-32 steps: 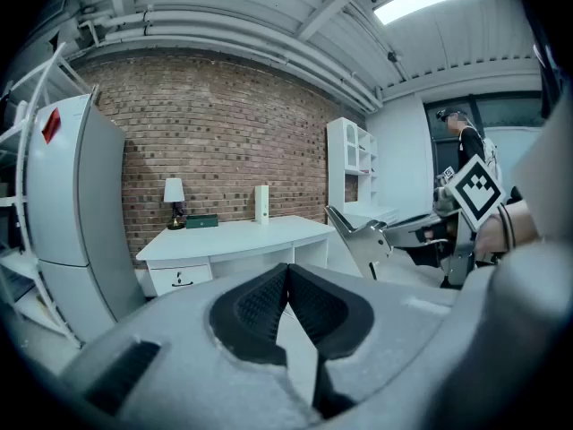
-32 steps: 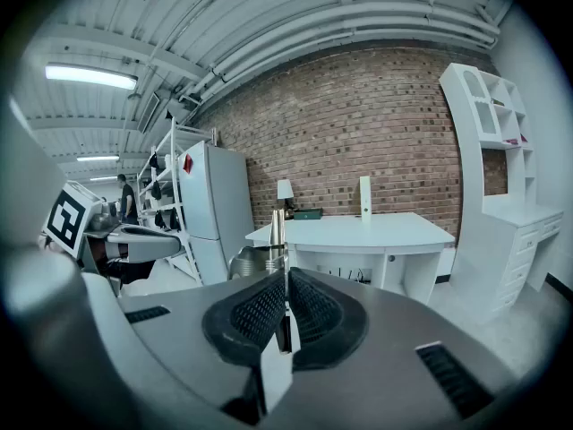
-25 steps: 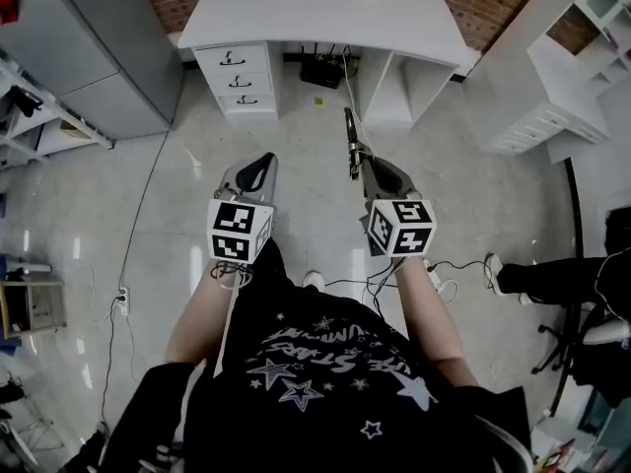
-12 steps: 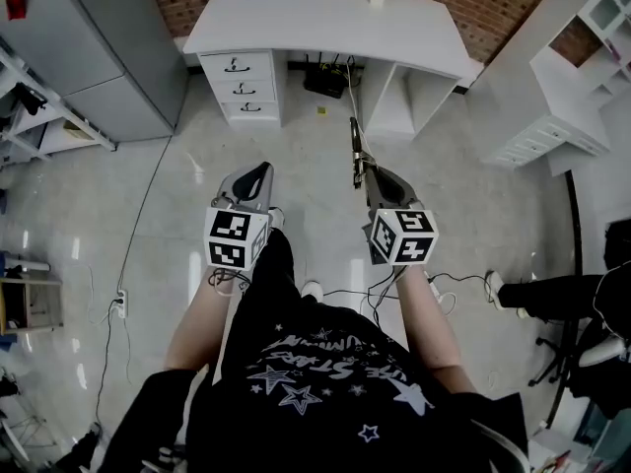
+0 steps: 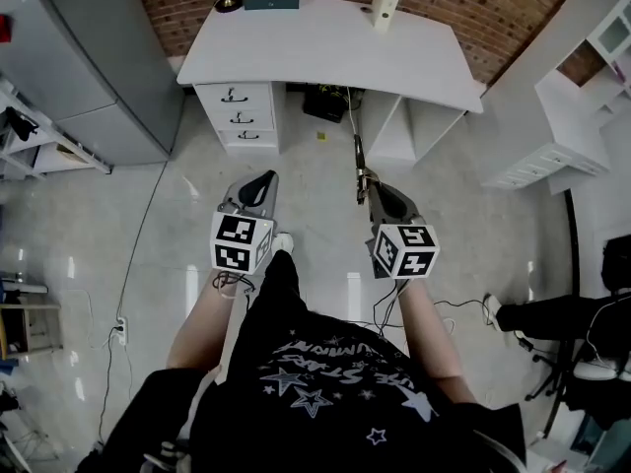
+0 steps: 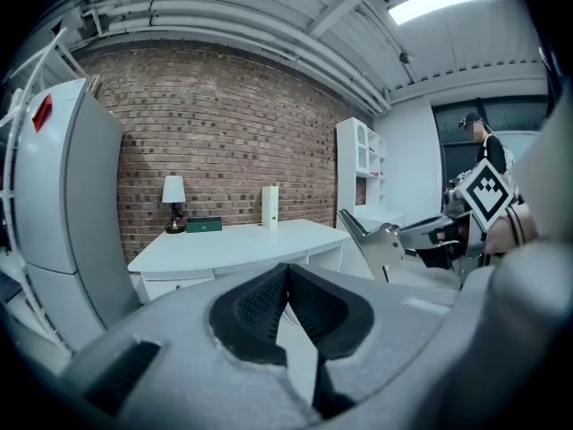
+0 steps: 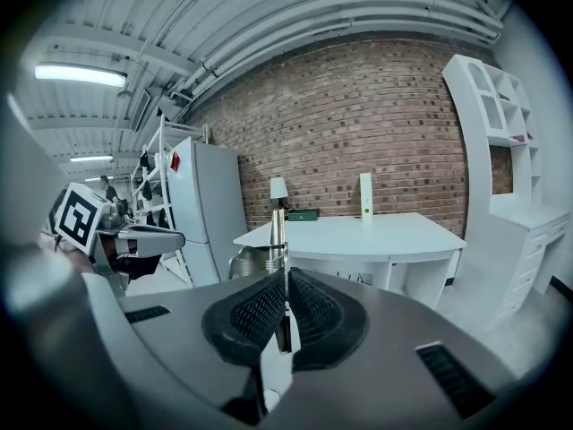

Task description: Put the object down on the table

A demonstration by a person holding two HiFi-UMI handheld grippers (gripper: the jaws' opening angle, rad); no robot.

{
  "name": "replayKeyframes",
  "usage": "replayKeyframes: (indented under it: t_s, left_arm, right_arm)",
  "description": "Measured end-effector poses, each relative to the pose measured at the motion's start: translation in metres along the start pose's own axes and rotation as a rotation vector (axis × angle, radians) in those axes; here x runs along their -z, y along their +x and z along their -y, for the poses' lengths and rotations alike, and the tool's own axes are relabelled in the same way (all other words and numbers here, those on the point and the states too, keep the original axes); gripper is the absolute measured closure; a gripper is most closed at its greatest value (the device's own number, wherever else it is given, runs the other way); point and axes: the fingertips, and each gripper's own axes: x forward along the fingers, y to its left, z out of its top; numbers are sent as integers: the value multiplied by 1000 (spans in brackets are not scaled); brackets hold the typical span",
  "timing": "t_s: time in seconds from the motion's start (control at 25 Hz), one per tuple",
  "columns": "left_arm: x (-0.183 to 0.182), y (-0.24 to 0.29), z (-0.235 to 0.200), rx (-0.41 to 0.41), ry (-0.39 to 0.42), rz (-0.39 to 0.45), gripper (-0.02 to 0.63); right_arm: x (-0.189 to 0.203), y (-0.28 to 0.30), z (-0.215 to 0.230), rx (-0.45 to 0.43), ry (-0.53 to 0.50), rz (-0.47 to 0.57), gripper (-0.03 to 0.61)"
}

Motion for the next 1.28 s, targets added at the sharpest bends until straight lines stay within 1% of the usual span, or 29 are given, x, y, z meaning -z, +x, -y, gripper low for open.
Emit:
replayKeyframes:
  t_s: [0.36, 0.64, 0.8, 0.92, 1.28]
  left_arm:
    - [-34, 112, -80, 53, -2, -16, 594]
    - [-62, 191, -162, 77, -12, -31, 594]
    - [-71, 219, -204, 89, -17, -37, 594]
    - [-69, 234, -227, 84, -7, -50, 594]
    - [-63, 260, -258, 51, -20, -61, 594]
  right_arm:
    - [-47, 121, 32, 37, -1, -34, 569]
    - [-95, 230, 53, 68, -8, -63, 569]
    - [-121, 280, 56, 82, -56, -65, 569]
    - [-129, 305, 57, 93, -85, -71, 569]
    - [-133, 361, 70, 68, -109, -85, 569]
